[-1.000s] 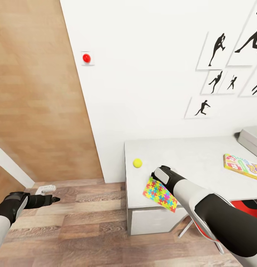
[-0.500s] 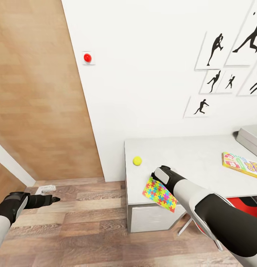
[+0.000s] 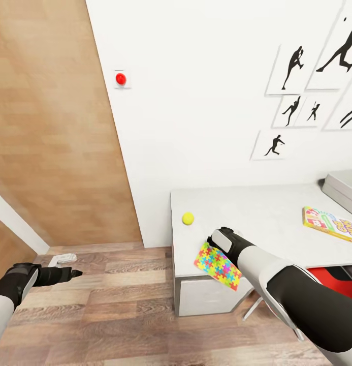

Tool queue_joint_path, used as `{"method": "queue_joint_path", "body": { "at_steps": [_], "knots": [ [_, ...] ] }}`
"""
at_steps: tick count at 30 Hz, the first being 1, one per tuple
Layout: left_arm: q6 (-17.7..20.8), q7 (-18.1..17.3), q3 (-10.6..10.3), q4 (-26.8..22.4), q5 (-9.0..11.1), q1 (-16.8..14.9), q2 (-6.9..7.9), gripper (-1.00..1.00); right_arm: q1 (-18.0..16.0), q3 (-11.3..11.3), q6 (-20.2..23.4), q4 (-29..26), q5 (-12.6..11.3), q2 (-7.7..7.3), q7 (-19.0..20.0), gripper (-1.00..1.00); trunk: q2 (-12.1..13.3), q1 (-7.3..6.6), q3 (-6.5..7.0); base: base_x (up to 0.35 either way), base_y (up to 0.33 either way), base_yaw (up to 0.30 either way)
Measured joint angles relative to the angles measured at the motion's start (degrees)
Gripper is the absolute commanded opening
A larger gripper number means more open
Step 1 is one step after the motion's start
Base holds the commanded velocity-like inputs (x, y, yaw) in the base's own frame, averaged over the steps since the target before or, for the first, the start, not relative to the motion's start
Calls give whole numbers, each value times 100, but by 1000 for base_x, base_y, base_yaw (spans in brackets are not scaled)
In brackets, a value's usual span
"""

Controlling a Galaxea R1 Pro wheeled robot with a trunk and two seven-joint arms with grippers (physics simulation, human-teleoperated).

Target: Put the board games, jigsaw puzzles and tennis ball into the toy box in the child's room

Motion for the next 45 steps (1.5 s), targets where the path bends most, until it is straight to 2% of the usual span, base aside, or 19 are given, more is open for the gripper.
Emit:
{"method": "queue_joint_path", "body": {
  "at_steps": [27,33,40,45],
  "knots": [
    [-4,0,0,0,0,0,0,100,-16,-34,-27,-72,-1,12,-41,100,0,-1,0,-8,0,0],
    [-4,0,0,0,0,0,0,100,-24,-29,-20,-232,-2,5,-81,100,0,-1,0,0,0,0],
    [-4,-4,0,0,1,0,0,100,-25,-33,54,-600,-5,-106,-77,100,0,-1,0,0,0,0],
    [-4,-6,0,0,0,0,0,100,-25,-46,303,-900,-4,-196,-80,100,0,-1,0,0,0,0]
  ]
}}
